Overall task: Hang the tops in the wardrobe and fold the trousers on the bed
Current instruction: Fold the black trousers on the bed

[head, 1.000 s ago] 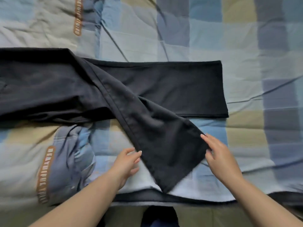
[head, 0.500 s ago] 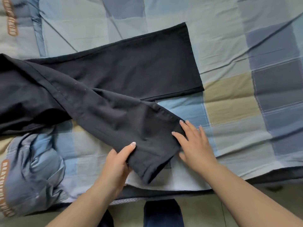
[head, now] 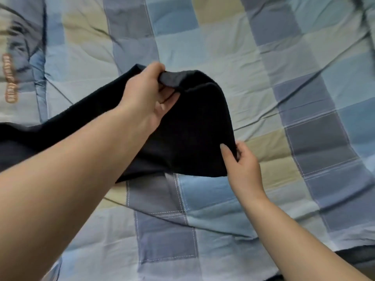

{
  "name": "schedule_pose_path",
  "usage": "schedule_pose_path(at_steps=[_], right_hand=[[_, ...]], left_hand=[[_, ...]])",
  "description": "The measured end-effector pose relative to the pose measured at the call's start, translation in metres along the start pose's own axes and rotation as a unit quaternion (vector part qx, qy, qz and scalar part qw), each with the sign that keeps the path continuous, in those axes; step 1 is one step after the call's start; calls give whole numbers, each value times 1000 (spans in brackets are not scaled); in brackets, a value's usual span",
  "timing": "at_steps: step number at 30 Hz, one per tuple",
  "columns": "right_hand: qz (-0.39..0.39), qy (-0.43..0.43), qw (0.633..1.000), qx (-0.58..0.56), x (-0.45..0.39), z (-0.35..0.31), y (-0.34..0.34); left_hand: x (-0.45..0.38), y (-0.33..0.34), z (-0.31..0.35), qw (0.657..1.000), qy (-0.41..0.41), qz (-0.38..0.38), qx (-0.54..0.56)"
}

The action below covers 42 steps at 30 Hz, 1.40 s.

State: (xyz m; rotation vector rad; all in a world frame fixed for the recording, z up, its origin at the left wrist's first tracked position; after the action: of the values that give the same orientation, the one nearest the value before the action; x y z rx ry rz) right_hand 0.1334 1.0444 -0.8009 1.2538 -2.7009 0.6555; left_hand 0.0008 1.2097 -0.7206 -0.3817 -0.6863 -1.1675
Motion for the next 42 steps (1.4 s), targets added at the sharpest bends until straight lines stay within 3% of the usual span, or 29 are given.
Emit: schedule_pose_path(at_steps=[4,9,13,17,22,26,29,34,40,42], right_hand=[[26,56,998,-11,-47,-4,5],[21,131,991,23,-98,14,22],[29,214,976,39,-108,50,22],[38,239,968,74,-88,65,24],[56,329,941,-65,-71,66,41],[47,353,931,-75,-66,61,51],[100,384,908,-134,-65,58,47],[161,401,872,-232,-42,68,39],[66,419,874,-238,-33,63,64],[83,405,886,-210,-38,62,66]], left_hand=[[-37,49,12,995,26,4,-92],[-76,64,-3,986,23,-11,-165],[-84,8,-58,979,-45,10,-197],[-63,-97,-129,962,-156,99,-203],[-44,-182,-154,955,-185,199,-114],[-58,-194,-138,952,-181,248,-24],[-71,-192,-129,937,-200,287,4],[-57,-205,-142,947,-173,266,48],[-59,-225,-134,949,-167,249,102],[-66,-226,-125,948,-135,264,119]])
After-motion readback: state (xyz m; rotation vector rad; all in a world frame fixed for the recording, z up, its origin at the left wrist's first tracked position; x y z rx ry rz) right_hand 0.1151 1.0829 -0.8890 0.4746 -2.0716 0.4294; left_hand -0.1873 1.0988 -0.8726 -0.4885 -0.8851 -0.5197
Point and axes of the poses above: each hand's wrist, its own x-axis away from the middle knuckle, its own y-axis out of the palm, z = x × y, the point moved 2 cm from there along -x, towards the middle knuckle, and after that the axes turned 14 degrees about z, right-handed, at the moved point
